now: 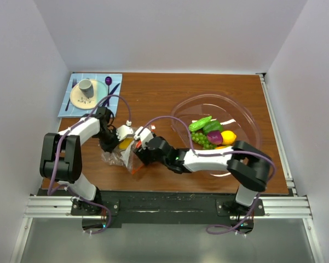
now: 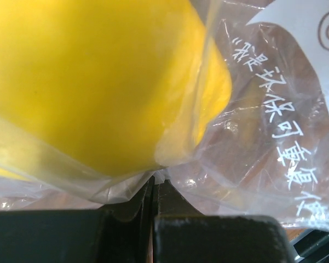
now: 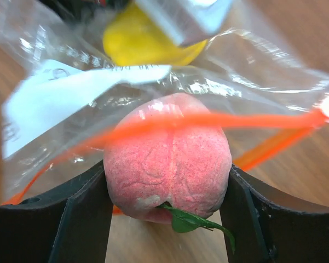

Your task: Open the zip-top bag and remove the fake food

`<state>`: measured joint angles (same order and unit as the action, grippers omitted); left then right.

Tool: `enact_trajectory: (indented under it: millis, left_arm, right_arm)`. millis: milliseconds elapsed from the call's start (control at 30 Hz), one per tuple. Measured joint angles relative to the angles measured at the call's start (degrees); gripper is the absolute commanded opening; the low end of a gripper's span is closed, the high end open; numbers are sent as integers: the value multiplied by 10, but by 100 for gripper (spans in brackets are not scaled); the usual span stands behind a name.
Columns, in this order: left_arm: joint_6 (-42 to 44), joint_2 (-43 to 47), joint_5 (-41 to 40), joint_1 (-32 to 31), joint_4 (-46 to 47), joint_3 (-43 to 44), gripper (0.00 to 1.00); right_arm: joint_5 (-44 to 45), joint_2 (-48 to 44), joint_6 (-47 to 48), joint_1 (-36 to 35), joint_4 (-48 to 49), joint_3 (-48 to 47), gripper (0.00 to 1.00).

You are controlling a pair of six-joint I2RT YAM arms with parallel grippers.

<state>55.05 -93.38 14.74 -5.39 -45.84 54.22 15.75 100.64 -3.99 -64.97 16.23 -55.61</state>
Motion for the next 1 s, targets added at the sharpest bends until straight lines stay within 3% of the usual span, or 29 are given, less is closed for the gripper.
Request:
enact_trajectory:
  millis: [133,233,300,467,567,667,700,767,1000]
  left_arm:
    - [0,0,0,0,1,0,0]
    - [0,0,0,0,1,0,0]
    - [-1,0,1,0,1,0,0]
    - [-11,2,31,0,-35,31,0]
    - [-20,13,71,0,-69,83,0]
    - [-26,39,109,0,-94,128,0]
    - [-26,52,123,0,-104,141,0]
    - [-26,71,143,0,-120,157,0]
    - [-26,92,171,0,-169,164,0]
  right_arm:
    - [14,-86,-9,0,-11,41,19]
    - [49,-165,-16,0,-31,74,4]
    - [86,-209,-18,3,-49,86,0]
    - [174,-303,-43,81,-104,96,0]
    - [276,-321,-78,146,-160,91,0]
    - [349,-306,-123,177,-233,77,32]
    - [366,-297,-140,182,-255,73,66]
    - [389,-278,-169,185,-297,69,99]
    - [429,-192,-245,186,-413,25,99]
